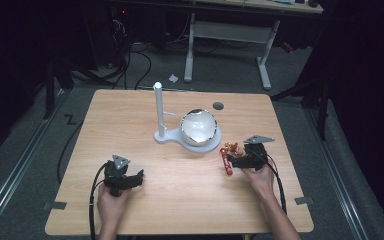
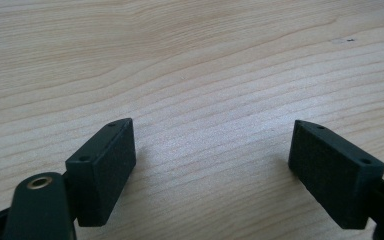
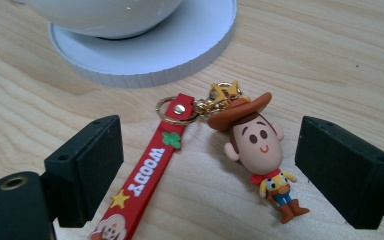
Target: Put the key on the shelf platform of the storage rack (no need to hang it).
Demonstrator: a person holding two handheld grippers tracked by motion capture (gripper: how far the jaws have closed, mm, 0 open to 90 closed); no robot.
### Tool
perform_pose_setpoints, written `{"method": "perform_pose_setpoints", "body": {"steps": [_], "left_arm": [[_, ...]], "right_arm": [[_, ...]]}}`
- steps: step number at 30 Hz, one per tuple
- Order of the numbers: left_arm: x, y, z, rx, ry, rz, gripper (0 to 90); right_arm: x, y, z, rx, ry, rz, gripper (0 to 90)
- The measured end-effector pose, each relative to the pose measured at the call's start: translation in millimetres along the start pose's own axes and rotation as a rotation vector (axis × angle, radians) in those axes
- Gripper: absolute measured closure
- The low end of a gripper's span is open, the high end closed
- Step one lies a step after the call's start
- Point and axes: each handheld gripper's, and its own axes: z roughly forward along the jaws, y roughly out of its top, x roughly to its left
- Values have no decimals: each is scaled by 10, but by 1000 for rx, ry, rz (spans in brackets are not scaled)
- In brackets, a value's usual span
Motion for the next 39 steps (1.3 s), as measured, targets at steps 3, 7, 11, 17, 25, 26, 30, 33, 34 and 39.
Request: {"method": "perform_pose_setpoints", "body": {"steps": [3,7,11,17,25,26,30,33,34,39], "left_arm": [[0,0,0,0,0,0,192],[0,0,0,-1,0,0,192],[0,0,0,0,0,0,192],[1,0,0,0,0,1,192],[1,-1,0,-1,0,2,192],[1,-1,0,-1,0,1,192],[1,0,0,0,0,3,192],[1,0,0,0,0,1,192],[1,0,0,0,0,2,192],[1,0,0,0,0,1,192]], "right_arm": [[-30,-4,39,4,-3,12,124],[-65,-8,129,23,-22,-2,152],[-68,-7,174,34,-35,-21,190],[-81,2,265,58,-66,-39,284],[-118,-25,311,57,-64,-8,445],[-118,-25,311,57,-64,-8,445],[-134,-28,299,57,-58,-2,461],[-143,-31,293,53,-48,4,464],[-147,-32,289,54,-42,12,464],[-166,-40,209,18,-26,22,467]]}}
